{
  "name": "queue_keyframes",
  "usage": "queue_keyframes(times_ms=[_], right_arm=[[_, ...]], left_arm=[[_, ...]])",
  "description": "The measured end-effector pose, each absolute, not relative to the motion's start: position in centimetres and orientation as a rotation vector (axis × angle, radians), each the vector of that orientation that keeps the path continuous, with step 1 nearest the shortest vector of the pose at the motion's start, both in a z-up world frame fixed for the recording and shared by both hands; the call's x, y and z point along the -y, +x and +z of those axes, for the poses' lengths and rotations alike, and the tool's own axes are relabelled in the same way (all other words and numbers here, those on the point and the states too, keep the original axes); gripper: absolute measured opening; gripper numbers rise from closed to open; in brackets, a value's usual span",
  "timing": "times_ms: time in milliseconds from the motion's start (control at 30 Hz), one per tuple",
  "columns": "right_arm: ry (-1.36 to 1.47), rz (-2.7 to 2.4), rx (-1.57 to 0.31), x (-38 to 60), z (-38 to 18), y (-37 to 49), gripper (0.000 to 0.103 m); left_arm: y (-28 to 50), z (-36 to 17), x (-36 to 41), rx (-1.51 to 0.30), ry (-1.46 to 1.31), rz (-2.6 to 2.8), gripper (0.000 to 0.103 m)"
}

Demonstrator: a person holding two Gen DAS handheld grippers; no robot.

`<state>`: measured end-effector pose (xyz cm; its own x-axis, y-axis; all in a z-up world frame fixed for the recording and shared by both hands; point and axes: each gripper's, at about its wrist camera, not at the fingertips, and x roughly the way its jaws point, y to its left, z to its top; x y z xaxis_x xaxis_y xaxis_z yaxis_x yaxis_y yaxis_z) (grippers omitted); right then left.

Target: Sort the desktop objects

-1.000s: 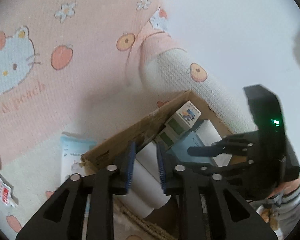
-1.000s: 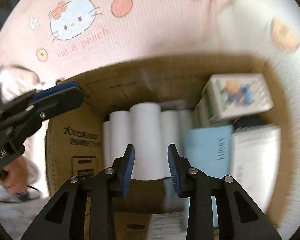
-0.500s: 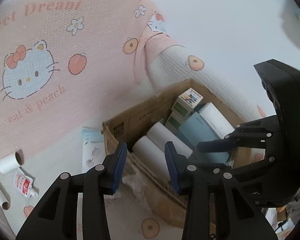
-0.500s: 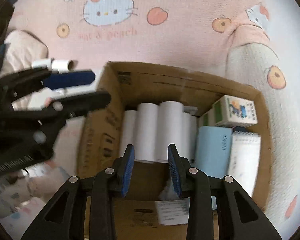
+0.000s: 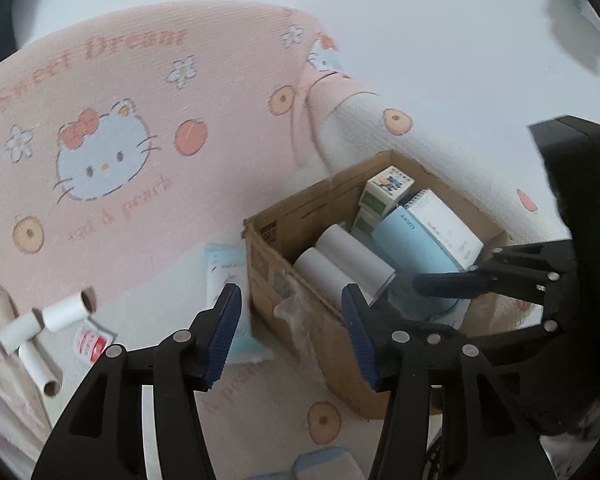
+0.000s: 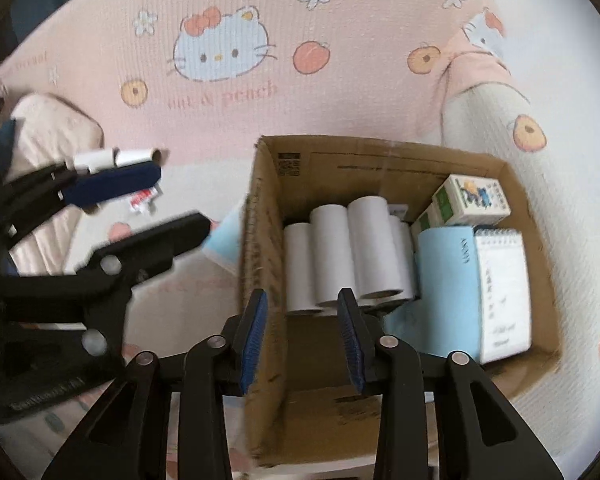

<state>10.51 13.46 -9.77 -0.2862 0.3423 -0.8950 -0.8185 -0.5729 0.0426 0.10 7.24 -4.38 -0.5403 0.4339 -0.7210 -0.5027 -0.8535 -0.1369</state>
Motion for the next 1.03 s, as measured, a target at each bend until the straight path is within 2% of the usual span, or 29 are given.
queue_keyframes(times_ms=[133,333,500,733,1033], right_arm=[[-1.152,1.93,-0.643,-12.0,-9.3,10.8,0.054],[-1.136,1.89,-0.575,-10.3,-8.0,11.2,0.064],[-1.132,1.88,-0.484,-8.4,-6.6,11.2,0.065],[-1.103,1.878,-0.455,-6.8,-5.1,11.9,0.07],[-1.083,1.85,-0.434,-5.9,-4.2,12.7,0.071]], left_arm=[[0.9,-4.3,-6.7,-0.106,-1.116,2.348,0.057],[2.4,-3.0,-6.6,-0.134,-1.107,2.363,0.064],[3.7,-2.1,-6.8,-0.15,-1.103,2.349,0.066],[4.8,-1.0,-7.0,-0.165,-1.069,2.365,0.067],[5.7,-0.4,-7.3,-0.178,-1.039,2.359,0.067]])
